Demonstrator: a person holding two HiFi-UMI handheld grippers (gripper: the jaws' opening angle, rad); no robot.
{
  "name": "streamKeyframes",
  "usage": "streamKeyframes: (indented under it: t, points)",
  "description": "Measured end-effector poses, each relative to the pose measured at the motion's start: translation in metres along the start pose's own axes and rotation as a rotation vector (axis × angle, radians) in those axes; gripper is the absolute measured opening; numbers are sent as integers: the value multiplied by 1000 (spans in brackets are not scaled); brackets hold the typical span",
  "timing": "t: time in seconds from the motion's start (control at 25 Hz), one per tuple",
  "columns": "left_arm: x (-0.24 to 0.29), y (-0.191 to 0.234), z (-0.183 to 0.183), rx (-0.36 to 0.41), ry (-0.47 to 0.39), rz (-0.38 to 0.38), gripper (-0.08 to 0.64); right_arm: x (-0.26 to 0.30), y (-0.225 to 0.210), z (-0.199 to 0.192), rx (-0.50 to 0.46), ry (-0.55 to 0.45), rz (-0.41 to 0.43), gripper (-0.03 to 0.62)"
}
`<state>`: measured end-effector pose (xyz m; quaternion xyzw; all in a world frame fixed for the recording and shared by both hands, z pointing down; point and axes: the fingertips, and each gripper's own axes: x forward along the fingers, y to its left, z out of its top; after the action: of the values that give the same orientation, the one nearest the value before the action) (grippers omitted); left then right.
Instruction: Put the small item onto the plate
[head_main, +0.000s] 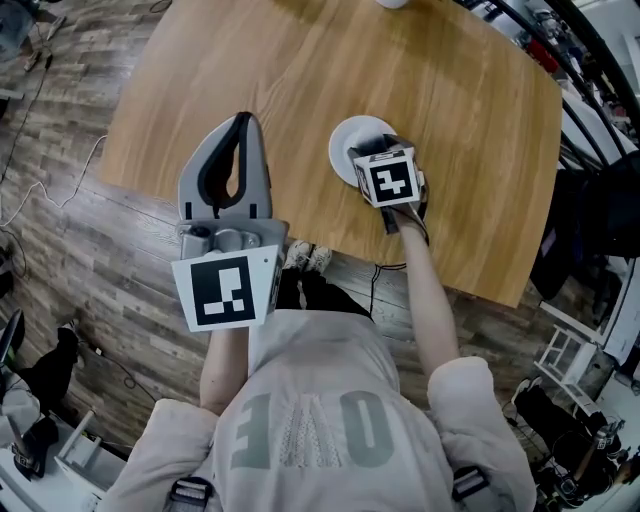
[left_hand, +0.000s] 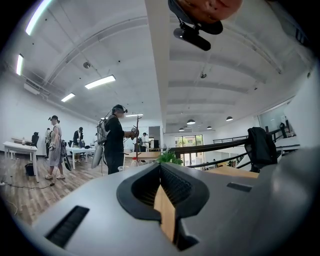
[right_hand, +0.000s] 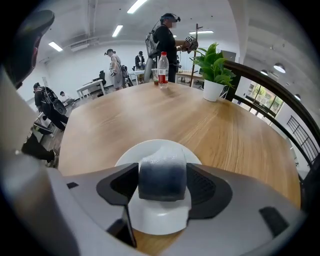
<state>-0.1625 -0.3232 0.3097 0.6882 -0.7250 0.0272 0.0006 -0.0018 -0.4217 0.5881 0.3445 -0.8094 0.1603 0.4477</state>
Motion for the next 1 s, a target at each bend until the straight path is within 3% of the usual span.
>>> streamKeyframes:
  t: [0.44,0.6,0.84,1.0]
  points:
    - [-7,7,0,8,2,6,9,6,6,-1,-12,-8,17,307]
    - [-10,9,1,5,-8,5,9,10,16,-1,-53,-30,-29,308]
    - [-15,10,20,18,-57,2,9,-32,13,56,-22,-254,-39,311]
    - [-17,9,35,23,-96,-7,9,-106,3,119,42,-492,-71,310]
